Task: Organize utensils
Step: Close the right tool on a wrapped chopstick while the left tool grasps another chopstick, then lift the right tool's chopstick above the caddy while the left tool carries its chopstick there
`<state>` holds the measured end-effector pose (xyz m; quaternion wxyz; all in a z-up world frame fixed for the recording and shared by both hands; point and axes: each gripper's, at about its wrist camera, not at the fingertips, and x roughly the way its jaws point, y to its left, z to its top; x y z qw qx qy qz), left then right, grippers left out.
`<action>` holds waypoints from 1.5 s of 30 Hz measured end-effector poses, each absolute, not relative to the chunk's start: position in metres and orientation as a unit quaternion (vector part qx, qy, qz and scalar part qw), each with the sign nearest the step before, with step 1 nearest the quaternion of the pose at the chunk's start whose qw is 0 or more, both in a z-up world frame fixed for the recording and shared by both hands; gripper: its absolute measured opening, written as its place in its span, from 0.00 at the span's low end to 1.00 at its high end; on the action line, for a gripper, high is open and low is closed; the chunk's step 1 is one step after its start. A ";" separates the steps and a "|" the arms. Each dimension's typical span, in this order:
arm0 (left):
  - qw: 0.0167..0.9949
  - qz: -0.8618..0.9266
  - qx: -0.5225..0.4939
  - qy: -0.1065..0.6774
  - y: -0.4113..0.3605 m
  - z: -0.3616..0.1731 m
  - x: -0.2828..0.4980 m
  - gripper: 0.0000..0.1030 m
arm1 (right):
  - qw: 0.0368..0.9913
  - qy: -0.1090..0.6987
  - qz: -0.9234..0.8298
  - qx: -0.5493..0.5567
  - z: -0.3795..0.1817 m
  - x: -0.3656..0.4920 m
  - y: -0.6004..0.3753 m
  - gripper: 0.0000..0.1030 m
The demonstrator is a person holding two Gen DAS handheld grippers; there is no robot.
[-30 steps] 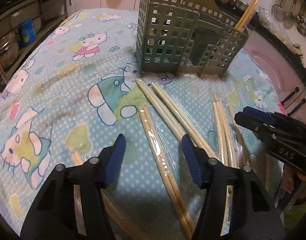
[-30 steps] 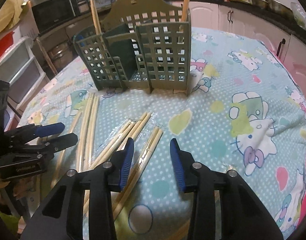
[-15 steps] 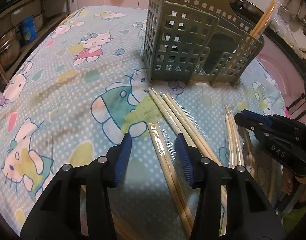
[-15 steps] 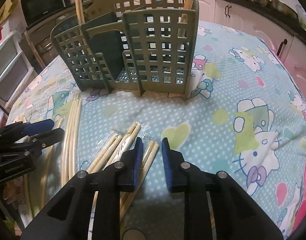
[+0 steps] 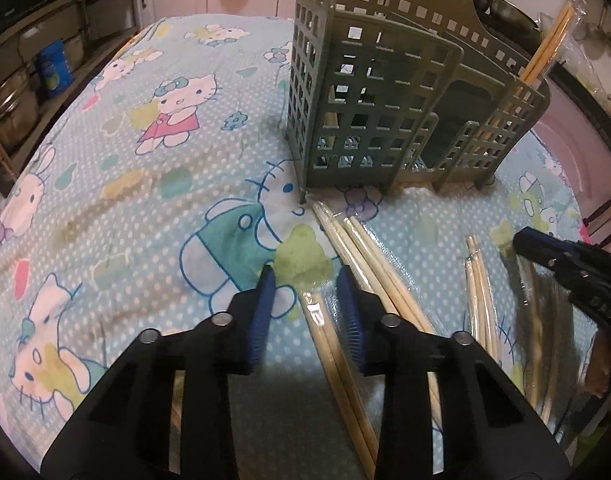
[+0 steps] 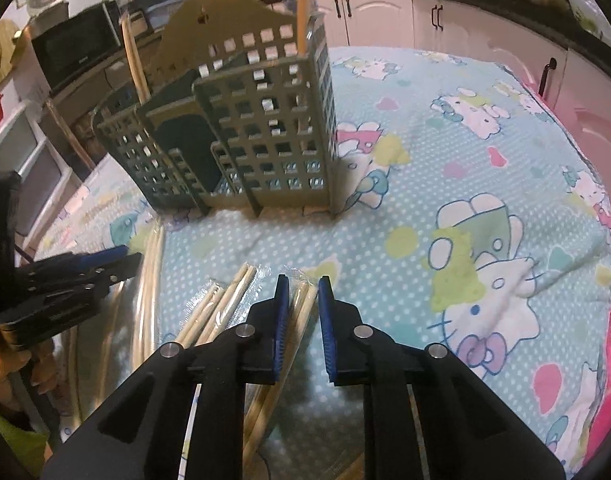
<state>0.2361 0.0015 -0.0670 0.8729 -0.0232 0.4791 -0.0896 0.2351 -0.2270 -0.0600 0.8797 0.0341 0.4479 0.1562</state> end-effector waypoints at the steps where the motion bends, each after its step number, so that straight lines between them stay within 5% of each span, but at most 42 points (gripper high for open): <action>1: 0.874 -0.092 -0.024 0.477 0.002 -0.067 0.236 0.18 | 0.881 0.445 0.159 0.037 -0.057 0.234 -0.229 0.14; 12: 0.886 -0.117 -0.046 0.447 0.014 -0.047 0.218 0.02 | 0.892 0.409 0.181 0.060 -0.030 0.217 -0.232 0.13; 45: 0.947 -0.154 -0.057 0.275 0.012 0.093 0.160 0.00 | 0.933 0.276 0.224 0.064 0.070 0.158 -0.239 0.11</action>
